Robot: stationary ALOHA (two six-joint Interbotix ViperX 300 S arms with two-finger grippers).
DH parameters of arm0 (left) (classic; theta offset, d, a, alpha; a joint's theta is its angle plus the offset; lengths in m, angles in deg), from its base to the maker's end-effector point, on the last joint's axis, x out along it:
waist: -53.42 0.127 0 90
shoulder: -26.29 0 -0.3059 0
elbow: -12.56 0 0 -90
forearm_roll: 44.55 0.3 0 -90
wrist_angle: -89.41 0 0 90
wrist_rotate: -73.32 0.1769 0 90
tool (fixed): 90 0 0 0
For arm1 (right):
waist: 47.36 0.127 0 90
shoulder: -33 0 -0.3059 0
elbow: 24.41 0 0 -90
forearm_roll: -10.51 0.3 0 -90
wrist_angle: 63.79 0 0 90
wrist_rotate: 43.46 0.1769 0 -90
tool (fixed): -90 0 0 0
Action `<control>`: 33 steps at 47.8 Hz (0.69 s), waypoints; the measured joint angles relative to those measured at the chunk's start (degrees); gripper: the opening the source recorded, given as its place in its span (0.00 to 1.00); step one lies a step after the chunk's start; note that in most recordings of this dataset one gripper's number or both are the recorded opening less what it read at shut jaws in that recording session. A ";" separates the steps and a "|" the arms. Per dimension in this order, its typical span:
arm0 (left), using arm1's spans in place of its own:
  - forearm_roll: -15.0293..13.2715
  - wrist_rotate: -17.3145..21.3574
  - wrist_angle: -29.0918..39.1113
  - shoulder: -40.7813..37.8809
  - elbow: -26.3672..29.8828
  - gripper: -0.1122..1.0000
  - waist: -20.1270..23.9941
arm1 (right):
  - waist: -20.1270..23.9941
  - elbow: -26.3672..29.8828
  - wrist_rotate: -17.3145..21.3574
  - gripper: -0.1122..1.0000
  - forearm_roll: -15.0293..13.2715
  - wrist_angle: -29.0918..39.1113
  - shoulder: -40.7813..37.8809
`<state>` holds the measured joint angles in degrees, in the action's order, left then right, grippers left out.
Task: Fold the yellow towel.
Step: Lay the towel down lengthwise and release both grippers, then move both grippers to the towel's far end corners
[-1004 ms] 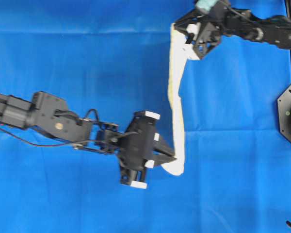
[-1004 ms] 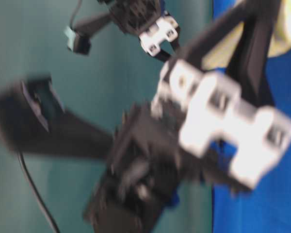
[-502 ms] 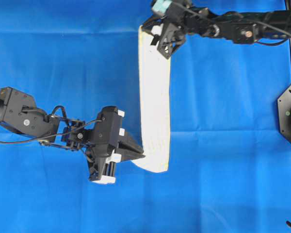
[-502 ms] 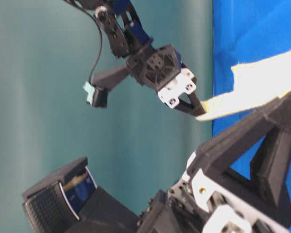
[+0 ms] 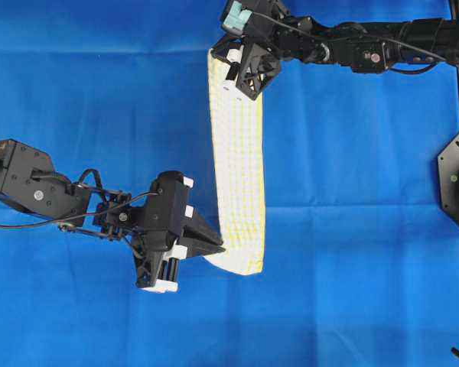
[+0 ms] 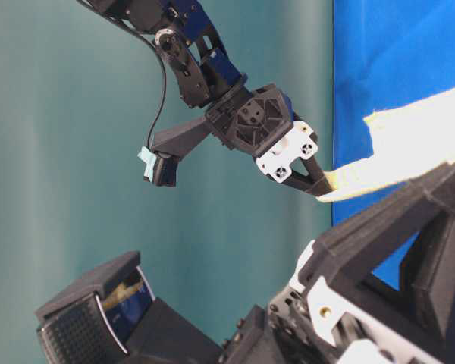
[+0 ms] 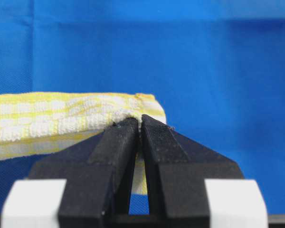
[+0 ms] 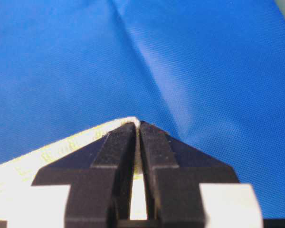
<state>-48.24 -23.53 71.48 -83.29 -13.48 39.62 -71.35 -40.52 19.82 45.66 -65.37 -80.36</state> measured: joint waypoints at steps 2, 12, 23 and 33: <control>0.00 0.00 0.18 0.00 0.00 0.21 0.00 | 0.00 0.00 0.00 0.13 0.00 0.09 0.00; 0.18 0.26 5.54 0.62 -0.26 0.59 -0.44 | -0.18 -0.09 0.18 0.62 0.00 0.18 0.00; 0.18 0.18 19.95 7.12 -0.62 0.61 -0.44 | -0.18 -2.81 0.18 0.70 0.00 -0.09 2.46; 0.44 0.62 27.95 13.18 -2.99 0.61 0.44 | -0.18 -8.53 0.18 0.70 0.00 -0.79 9.14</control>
<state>-47.81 -22.92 99.43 -70.10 -16.47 40.06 -71.53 -49.04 20.00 45.66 -66.16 -71.22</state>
